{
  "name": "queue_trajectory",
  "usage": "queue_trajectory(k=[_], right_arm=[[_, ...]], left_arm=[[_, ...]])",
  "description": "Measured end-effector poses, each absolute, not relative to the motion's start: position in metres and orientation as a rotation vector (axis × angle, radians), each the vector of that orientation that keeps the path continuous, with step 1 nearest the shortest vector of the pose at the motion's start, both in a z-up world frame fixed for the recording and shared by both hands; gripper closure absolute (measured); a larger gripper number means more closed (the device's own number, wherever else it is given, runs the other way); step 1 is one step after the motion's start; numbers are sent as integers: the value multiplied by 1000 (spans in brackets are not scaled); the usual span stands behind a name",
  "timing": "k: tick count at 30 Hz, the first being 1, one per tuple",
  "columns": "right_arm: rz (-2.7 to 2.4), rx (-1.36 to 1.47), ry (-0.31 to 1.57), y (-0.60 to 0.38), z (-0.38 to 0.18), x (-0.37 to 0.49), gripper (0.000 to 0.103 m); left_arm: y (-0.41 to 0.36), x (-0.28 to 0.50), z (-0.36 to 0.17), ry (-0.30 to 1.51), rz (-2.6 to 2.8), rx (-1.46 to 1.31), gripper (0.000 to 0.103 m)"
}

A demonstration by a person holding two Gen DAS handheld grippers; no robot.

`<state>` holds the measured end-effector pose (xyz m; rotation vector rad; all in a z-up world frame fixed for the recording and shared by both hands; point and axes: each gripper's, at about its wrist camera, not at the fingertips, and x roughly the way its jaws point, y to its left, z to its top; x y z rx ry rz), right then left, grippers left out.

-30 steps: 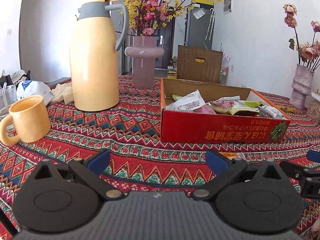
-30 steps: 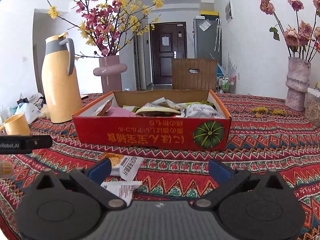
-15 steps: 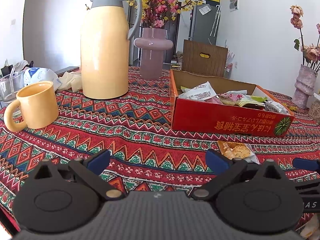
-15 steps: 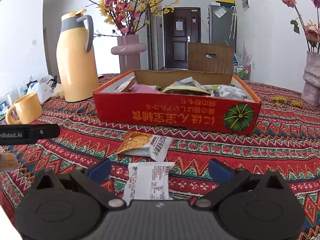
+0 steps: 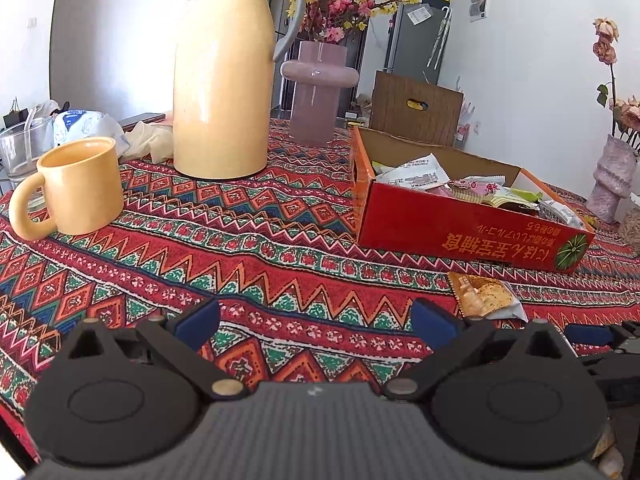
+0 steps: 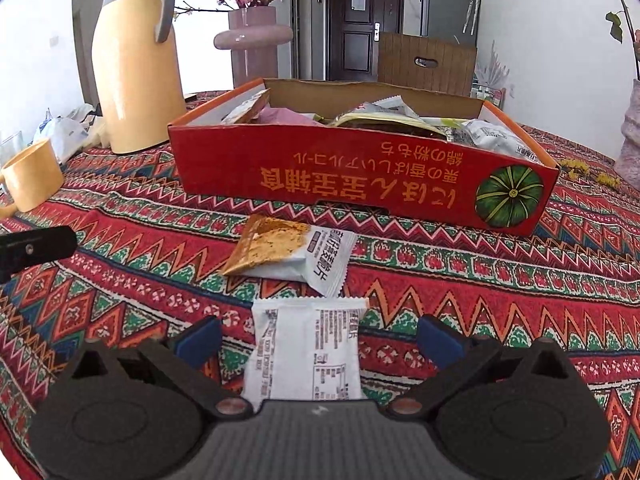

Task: Organize snacks
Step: 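Grasp the white printed packet with the right gripper, then grasp the orange cookie packet with the left gripper while the right gripper holds its packet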

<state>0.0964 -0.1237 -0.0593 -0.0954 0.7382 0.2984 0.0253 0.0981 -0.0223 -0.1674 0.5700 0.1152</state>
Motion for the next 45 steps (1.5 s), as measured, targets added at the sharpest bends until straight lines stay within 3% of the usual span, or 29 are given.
queue_trajectory(k=[11, 13, 16, 17, 18, 45], right_arm=[[318, -101, 743, -124, -58, 96, 1], [325, -102, 730, -125, -57, 91, 9], [340, -106, 712, -129, -54, 83, 32], [346, -103, 706, -130, -52, 81, 49], [348, -101, 702, -132, -50, 79, 59], [130, 58, 527, -229, -39, 130, 61]], left_arm=[[100, 21, -21, 572, 127, -172, 0], [100, 20, -20, 573, 129, -169, 0], [100, 21, -20, 575, 131, -166, 0], [99, 21, -20, 577, 131, -164, 0], [98, 22, -21, 580, 130, -164, 0], [-1, 101, -15, 713, 19, -64, 0]])
